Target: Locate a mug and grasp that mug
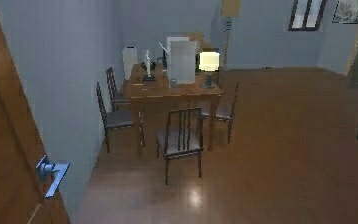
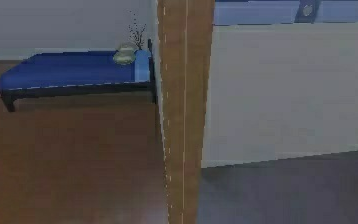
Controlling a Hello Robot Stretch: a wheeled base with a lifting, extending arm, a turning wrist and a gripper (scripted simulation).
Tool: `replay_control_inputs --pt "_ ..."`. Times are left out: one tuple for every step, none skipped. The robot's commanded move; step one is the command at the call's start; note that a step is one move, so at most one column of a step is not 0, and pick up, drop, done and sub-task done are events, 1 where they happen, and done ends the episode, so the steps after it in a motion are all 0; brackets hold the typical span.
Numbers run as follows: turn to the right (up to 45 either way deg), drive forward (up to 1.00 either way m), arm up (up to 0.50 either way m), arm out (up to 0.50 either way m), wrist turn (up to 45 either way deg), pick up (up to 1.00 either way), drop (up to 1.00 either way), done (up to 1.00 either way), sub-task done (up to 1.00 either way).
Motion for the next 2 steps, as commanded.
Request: replay_control_inputs --pt "0.0 1.00 0.00 0.00 0.0 0.00 0.00 0.00 0.00" --pt "15.0 0.00 0.00 0.00 0.0 0.00 0.00 0.00 0.00"
